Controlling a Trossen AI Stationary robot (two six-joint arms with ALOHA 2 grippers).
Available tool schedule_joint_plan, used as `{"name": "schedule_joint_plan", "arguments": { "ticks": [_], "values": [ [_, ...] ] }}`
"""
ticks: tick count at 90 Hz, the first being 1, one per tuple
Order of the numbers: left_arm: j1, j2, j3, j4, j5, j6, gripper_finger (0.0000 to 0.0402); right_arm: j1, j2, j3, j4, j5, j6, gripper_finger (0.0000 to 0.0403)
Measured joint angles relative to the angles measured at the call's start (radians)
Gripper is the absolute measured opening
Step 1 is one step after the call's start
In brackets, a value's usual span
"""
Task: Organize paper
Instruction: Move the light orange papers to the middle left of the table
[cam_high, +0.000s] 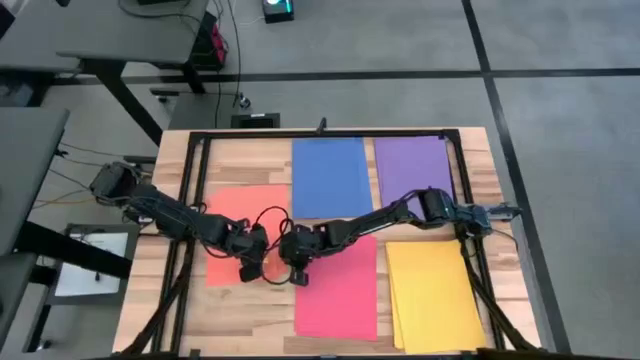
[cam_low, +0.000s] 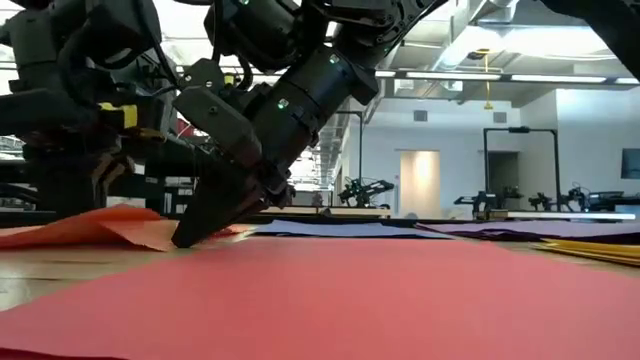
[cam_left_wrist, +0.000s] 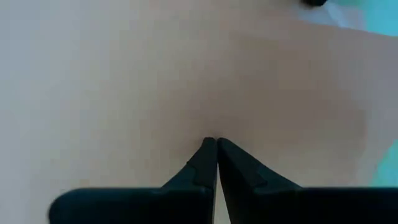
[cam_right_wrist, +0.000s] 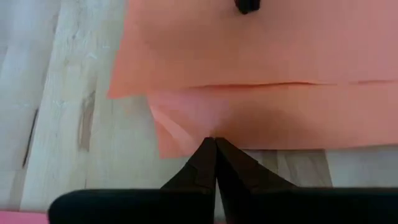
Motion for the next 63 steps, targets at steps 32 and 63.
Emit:
{"name": "schedule_joint_plan", "arguments": {
  "ticks": [32, 63],
  "values": [
    [0.006, 0.002, 0.104, -0.223, -0.002, 0.057, 0.0, -0.008, -0.059, -0.003, -0.082, -0.018, 0.001, 0.0],
    [0.042, 0.0, 0.073, -0.223, -0.122, 0.101, 0.0, -0.112, -0.054, 0.0, -0.111, 0.018, -0.001, 0.0]
  ]
}}
